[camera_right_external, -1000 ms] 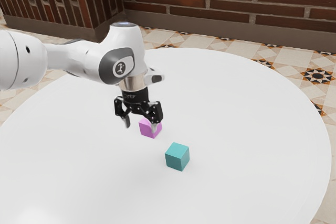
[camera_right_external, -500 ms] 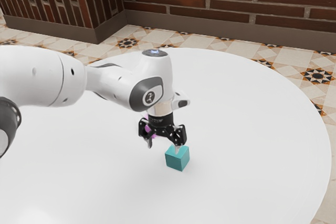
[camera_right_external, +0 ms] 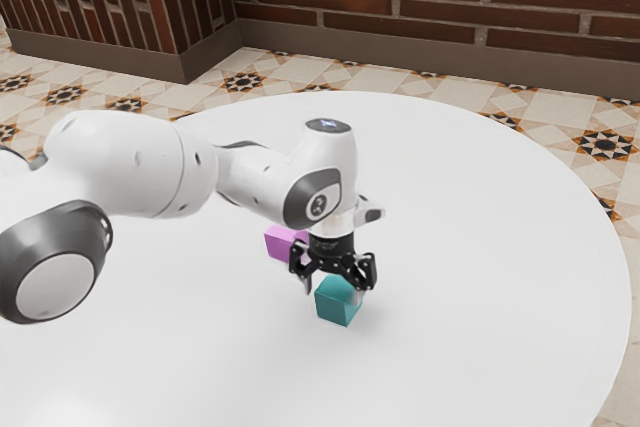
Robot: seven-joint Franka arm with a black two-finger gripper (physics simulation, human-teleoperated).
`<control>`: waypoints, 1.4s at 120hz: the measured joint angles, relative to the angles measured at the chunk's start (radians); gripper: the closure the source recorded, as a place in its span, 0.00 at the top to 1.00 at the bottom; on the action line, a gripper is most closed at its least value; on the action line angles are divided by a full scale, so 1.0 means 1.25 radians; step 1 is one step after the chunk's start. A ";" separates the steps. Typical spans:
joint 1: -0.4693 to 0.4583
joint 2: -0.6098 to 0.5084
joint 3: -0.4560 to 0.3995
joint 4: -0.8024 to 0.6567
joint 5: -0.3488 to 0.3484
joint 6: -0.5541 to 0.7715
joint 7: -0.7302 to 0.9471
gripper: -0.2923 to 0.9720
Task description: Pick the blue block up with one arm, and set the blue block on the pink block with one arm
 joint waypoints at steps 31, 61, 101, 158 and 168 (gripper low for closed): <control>0.046 0.050 -0.037 0.051 0.003 0.000 0.000 0.77; 0.053 0.081 -0.049 0.061 0.000 0.000 0.004 0.65; 0.053 0.083 -0.049 0.082 0.008 -0.005 0.008 0.55; 0.156 0.062 -0.042 0.219 0.055 -0.083 0.074 0.53; 0.186 0.062 -0.044 0.239 0.057 -0.099 0.092 0.53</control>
